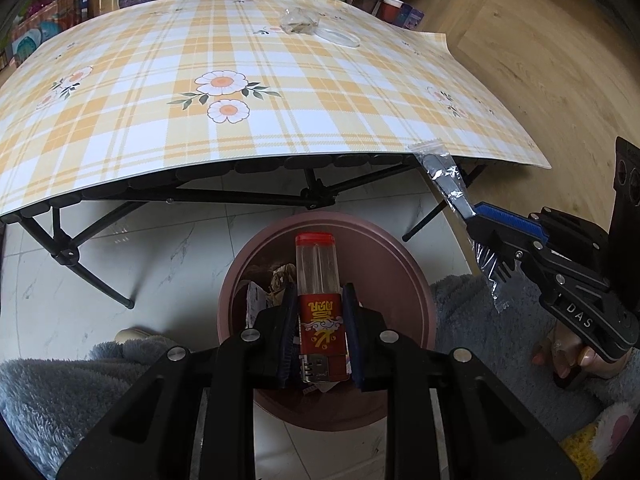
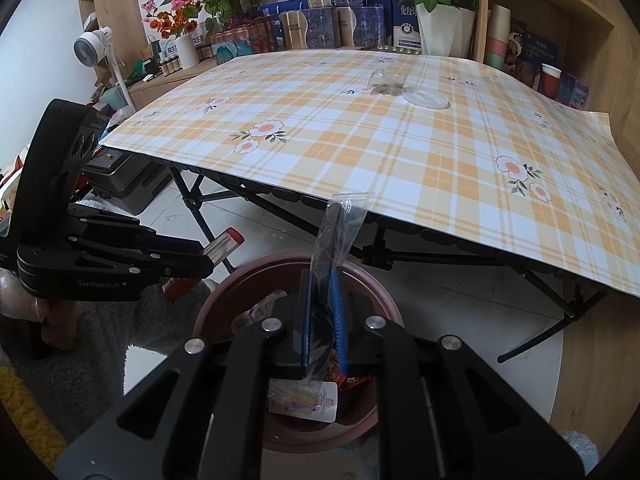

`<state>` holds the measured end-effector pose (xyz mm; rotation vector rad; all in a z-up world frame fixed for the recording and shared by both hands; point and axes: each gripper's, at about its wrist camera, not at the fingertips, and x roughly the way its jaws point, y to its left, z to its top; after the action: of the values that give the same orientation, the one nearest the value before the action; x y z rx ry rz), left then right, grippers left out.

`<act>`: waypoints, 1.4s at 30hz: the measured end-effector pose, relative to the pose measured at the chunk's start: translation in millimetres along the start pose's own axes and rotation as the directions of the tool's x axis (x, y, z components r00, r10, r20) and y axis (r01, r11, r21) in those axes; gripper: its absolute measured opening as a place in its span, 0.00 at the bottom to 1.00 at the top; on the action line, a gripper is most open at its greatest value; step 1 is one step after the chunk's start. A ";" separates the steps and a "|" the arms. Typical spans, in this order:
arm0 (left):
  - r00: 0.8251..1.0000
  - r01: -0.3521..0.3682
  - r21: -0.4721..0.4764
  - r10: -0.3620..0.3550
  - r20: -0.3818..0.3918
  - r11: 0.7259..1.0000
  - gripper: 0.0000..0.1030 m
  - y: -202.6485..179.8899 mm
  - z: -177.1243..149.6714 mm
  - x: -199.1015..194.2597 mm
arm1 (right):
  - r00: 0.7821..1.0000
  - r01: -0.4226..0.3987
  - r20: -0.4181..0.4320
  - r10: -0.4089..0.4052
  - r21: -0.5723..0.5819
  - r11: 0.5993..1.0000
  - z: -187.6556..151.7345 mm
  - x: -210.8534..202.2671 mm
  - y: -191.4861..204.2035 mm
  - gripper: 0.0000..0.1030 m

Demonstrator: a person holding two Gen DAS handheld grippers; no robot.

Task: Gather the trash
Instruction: 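Open the left gripper to drop the red tube into the bin, then lower the right gripper into the bin and open it to drop the spoon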

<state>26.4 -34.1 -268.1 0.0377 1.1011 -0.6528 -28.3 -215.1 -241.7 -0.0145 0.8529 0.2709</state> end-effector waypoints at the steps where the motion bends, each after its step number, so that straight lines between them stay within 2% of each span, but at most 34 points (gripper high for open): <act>1: 1.000 -0.001 0.000 0.001 -0.002 1.000 0.22 0.1 0.1 0.5 | 1.000 0.000 -0.001 0.000 0.001 1.000 0.0 0.2 -0.3 0.13; 5: 1.000 -0.005 0.001 0.005 -0.002 1.000 0.26 0.1 0.7 0.5 | 1.000 0.000 -0.004 0.000 0.001 1.000 0.2 0.8 -0.4 0.13; 7: 1.000 -0.012 -0.001 0.012 0.003 1.000 0.39 0.5 1.1 -0.1 | 1.000 0.001 -0.008 -0.001 0.000 1.000 0.0 1.6 -0.3 0.13; 10: 0.999 -0.026 -0.014 0.027 0.029 1.000 0.49 2.9 2.1 -4.5 | 1.000 0.002 -0.012 -0.002 -0.003 1.000 -0.3 2.3 0.0 0.13; 11: 0.997 -0.048 -0.027 0.049 0.053 0.998 0.52 5.0 2.6 -8.7 | 1.000 0.002 -0.013 -0.002 -0.005 1.000 -0.3 2.5 0.1 0.13; 13: 0.992 -0.072 -0.051 0.077 0.102 0.996 0.66 8.4 4.0 -17.8 | 1.000 0.001 -0.015 -0.001 -0.007 1.000 -0.4 2.9 0.1 0.13; 17: 0.963 -0.122 -0.099 0.142 0.230 0.988 0.82 15.5 9.1 -48.5 | 1.000 -0.002 -0.025 0.001 -0.017 1.000 -0.9 4.2 1.6 0.13; 18: 0.947 -0.137 -0.107 0.162 0.277 0.985 0.86 17.4 10.9 -60.5 | 1.000 -0.003 -0.029 0.003 -0.022 1.000 -1.3 4.9 2.5 0.13; 20: 0.926 -0.163 -0.102 0.187 0.327 0.981 0.88 18.4 14.6 -73.7 | 0.999 -0.008 -0.040 0.007 -0.034 0.999 -2.0 6.9 5.1 0.13; 23: 0.884 -0.234 -0.065 0.240 0.400 0.970 0.90 17.7 23.1 -97.4 | 0.998 -0.017 -0.062 0.013 -0.063 0.998 -3.1 11.1 11.2 0.13; 29: 0.828 -0.311 -0.056 0.299 0.474 0.949 0.94 28.2 22.5 -119.4 | 0.992 -0.025 -0.127 0.011 -0.110 0.994 -7.3 24.6 21.0 0.13; 31: 0.829 -0.307 -0.080 0.308 0.466 0.948 0.94 35.1 12.0 -115.2 | 0.990 -0.029 -0.144 0.012 -0.115 0.993 -8.5 28.4 22.2 0.13; 33: 0.848 -0.318 -0.083 0.323 0.421 0.944 0.94 36.9 6.4 -105.6 | 0.987 -0.028 -0.161 0.009 -0.119 0.992 -9.9 32.0 23.6 0.13; 36: 0.841 -0.350 -0.064 0.343 0.418 0.935 0.94 32.8 4.5 -104.7 | 0.983 -0.027 -0.186 0.003 -0.128 0.991 -11.4 37.0 25.2 0.13; 38: 0.850 -0.346 -0.056 0.338 0.404 0.937 0.94 34.8 3.1 -102.6 | 0.980 -0.025 -0.199 -0.002 -0.135 0.991 -12.9 39.6 26.0 0.13; 42: 0.852 -0.341 -0.089 0.348 0.391 0.936 0.94 42.5 2.5 -102.6 | 0.977 -0.023 -0.213 -0.006 -0.133 0.991 -15.1 41.7 26.1 0.13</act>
<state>20.5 47.9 -193.4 0.0815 0.6746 -0.3049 -19.7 -182.1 -280.3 -0.1690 1.0466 0.3388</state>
